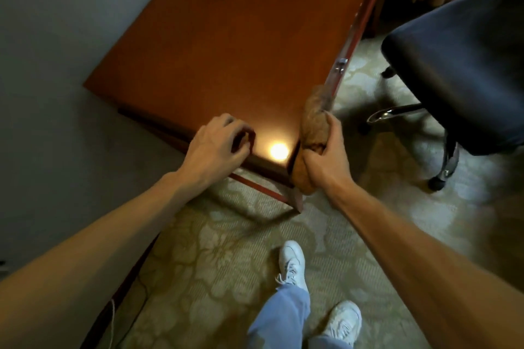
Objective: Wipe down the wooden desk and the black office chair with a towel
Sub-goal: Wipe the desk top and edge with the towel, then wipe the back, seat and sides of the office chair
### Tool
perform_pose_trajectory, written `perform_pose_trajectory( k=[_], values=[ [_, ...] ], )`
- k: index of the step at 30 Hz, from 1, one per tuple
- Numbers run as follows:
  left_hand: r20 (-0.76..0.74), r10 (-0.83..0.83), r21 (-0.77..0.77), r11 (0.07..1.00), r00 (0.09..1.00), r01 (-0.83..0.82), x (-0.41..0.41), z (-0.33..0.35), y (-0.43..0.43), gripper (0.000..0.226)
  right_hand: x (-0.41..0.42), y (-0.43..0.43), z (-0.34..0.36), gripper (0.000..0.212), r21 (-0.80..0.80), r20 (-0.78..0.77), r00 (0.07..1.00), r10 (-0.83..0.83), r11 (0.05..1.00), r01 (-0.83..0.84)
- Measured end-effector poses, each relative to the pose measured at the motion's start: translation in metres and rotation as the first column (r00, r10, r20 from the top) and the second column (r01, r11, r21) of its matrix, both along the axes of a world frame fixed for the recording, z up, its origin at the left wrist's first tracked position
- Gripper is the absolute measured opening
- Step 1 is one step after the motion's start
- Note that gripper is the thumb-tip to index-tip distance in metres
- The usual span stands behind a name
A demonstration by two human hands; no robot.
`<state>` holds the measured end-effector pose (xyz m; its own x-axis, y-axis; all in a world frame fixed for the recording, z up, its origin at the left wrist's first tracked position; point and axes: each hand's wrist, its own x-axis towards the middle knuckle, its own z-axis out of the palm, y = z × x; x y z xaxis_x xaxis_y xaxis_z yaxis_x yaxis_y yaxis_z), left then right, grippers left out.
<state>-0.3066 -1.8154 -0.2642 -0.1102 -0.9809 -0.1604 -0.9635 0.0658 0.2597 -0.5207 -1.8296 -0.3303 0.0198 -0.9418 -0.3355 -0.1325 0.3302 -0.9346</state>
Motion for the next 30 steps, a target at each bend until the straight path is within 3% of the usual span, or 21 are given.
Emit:
perform_pose_trajectory(
  k=[4,8,11,16,19,25,30],
  values=[
    [-0.062,0.021,0.153,0.988,0.998,-0.012,0.013,0.020,0.020,0.030,0.025,0.061,0.010,0.071,0.074,0.061,0.992,-0.112,0.991,0.107],
    [-0.080,0.016,0.262,0.965,0.997,0.005,0.019,0.056,0.033,0.031,0.026,0.098,0.036,0.059,0.249,0.197,0.976,-0.095,0.968,0.044],
    [-0.100,0.028,0.301,0.954,0.995,0.003,0.039,0.093,0.046,0.031,0.015,0.111,0.068,0.058,0.289,0.200,0.975,-0.099,0.957,0.038],
    [-0.245,0.075,0.316,0.949,0.967,0.007,0.077,0.145,0.064,0.034,0.023,0.116,0.134,0.058,0.297,0.168,0.956,-0.239,0.937,0.182],
    [-0.393,0.100,0.277,0.961,0.914,0.013,0.092,0.168,0.078,0.030,0.040,0.121,0.175,0.066,0.257,0.188,0.950,-0.250,0.946,0.198],
    [-0.620,0.068,0.286,0.947,0.781,0.145,0.086,0.202,0.104,0.023,0.077,0.153,0.247,0.061,0.198,0.331,0.899,-0.287,0.953,0.231],
    [-0.782,0.069,0.279,0.927,0.619,0.249,0.044,0.223,0.124,0.047,0.076,0.191,0.295,0.055,0.179,0.524,0.797,-0.302,0.953,0.243]
  ],
)
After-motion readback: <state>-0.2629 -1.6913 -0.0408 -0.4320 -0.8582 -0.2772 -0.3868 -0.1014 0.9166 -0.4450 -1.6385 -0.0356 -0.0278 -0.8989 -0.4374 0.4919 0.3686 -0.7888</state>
